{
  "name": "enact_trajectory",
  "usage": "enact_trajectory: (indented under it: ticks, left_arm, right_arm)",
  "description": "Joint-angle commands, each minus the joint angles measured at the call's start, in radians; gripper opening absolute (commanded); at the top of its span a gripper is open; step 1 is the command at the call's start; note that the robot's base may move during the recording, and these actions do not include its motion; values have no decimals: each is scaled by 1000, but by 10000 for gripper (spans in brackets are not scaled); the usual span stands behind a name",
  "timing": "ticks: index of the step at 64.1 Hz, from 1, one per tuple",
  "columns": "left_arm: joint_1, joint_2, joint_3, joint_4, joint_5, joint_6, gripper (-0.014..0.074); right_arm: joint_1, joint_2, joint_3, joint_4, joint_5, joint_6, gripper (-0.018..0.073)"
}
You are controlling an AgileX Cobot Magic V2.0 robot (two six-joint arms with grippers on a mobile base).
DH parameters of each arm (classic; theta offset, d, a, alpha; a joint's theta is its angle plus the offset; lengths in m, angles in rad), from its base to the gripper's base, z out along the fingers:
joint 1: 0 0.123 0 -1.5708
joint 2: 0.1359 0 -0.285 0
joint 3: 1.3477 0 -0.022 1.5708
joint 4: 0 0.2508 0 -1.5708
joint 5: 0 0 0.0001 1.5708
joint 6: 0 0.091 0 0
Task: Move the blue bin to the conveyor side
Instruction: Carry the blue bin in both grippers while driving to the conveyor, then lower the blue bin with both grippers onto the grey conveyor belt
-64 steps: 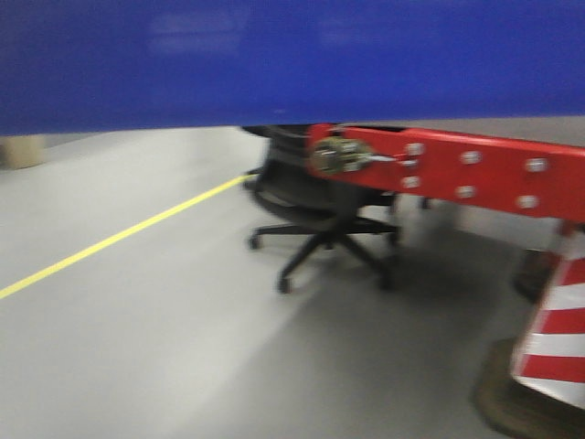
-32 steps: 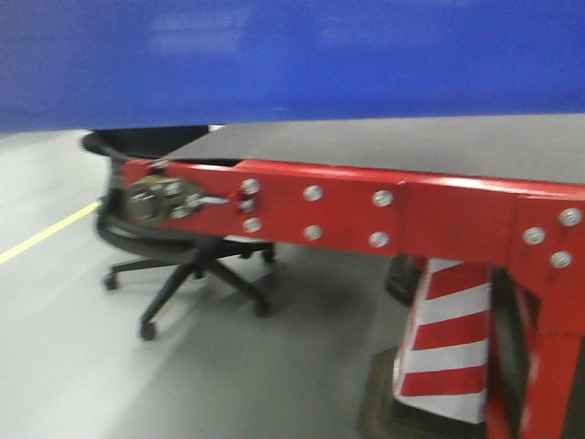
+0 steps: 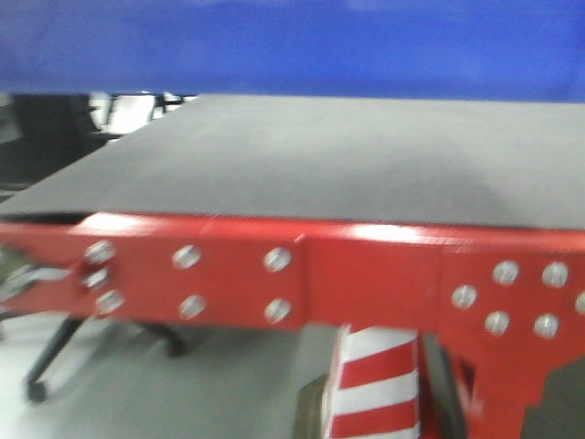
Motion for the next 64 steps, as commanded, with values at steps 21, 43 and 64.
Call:
enact_trajectory:
  ticks: [21,43,64]
  left_arm:
    - [1,-15,-14,31,-296,1,-20]
    - [1,-15,-14,31,-309,1,-20]
    - [1,-15,-14,31,-309,1,-20]
  right_arm:
    - [-1,-21,-13,-45,-92,-20,-79]
    - [-1,-21,-13,-45,-92,-20,-79]
    - [-1,-21,-13,-45,-92,-20,-79]
